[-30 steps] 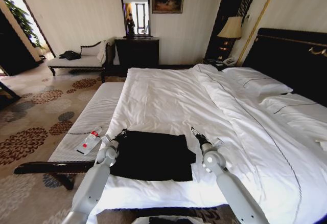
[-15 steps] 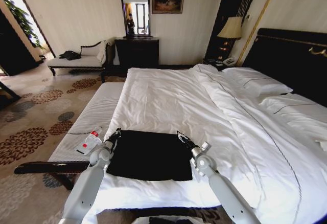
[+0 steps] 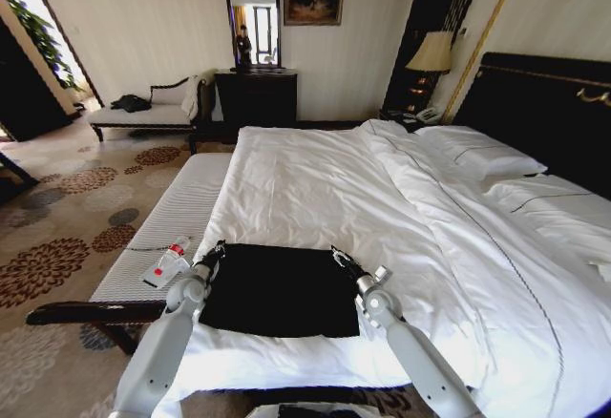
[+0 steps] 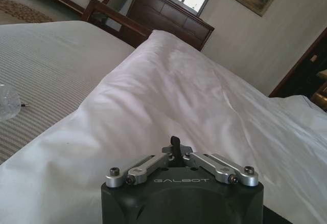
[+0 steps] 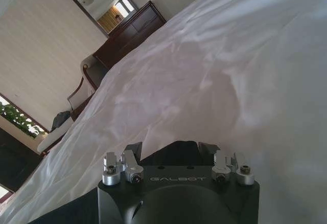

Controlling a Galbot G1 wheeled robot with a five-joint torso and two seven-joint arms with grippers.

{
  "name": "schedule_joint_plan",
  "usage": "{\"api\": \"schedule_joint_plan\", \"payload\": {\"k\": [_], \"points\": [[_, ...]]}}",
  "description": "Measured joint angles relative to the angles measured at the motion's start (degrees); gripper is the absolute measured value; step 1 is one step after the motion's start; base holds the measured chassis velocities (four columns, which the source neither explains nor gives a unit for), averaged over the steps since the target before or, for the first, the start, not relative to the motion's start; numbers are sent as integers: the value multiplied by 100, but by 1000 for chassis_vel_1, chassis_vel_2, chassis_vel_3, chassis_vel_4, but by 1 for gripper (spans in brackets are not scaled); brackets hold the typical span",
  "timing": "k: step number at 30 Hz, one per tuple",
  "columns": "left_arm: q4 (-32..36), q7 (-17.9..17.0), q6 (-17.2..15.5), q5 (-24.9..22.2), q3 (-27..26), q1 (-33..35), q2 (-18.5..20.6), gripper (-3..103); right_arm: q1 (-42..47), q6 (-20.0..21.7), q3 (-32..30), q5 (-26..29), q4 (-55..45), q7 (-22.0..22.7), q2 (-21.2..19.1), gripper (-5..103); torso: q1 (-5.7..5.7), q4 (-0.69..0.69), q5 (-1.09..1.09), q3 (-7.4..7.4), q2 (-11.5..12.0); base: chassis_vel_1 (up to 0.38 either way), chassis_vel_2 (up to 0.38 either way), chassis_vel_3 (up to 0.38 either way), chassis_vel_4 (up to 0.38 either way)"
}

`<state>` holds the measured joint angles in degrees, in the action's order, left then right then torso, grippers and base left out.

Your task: Fold the clothes on the bed.

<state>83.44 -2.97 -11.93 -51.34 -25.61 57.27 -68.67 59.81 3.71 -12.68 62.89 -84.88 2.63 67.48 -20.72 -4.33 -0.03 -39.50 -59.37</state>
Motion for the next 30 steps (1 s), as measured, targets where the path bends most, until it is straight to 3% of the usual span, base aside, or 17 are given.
{"api": "schedule_joint_plan", "payload": {"k": [3, 7, 9, 17, 24, 30], "points": [[-7, -2, 0, 5, 0, -5, -3, 1, 37, -9, 2, -23, -29, -41, -1, 59, 0, 1, 0, 0, 0, 0, 0, 0, 0], [-9, -3, 0, 7, -15, -11, -7, 1, 92, -30, 4, -65, -62, -103, -12, 37, 0, 0, 0, 0, 0, 0, 0, 0, 0], [-1, -4, 0, 7, -21, -10, -9, 1, 100, -41, 4, -79, -67, -115, -13, 37, 0, 0, 0, 0, 0, 0, 0, 0, 0], [138, -7, 10, -12, -129, 44, -36, 1, 211, -309, -36, -40, -377, -186, -15, 5, 0, 0, 0, 0, 0, 0, 0, 0, 0], [800, -11, 100, -231, -429, 274, -60, 1, 455, -659, -279, 129, -1246, -298, -103, 1, 0, 2, 0, 0, 0, 0, 0, 0, 0], [2334, 125, 231, -769, -968, 789, -100, 1, 944, -1196, -889, 467, -2416, -580, -236, 1, 0, 0, 1, 0, 0, 0, 0, 0, 0]]}}
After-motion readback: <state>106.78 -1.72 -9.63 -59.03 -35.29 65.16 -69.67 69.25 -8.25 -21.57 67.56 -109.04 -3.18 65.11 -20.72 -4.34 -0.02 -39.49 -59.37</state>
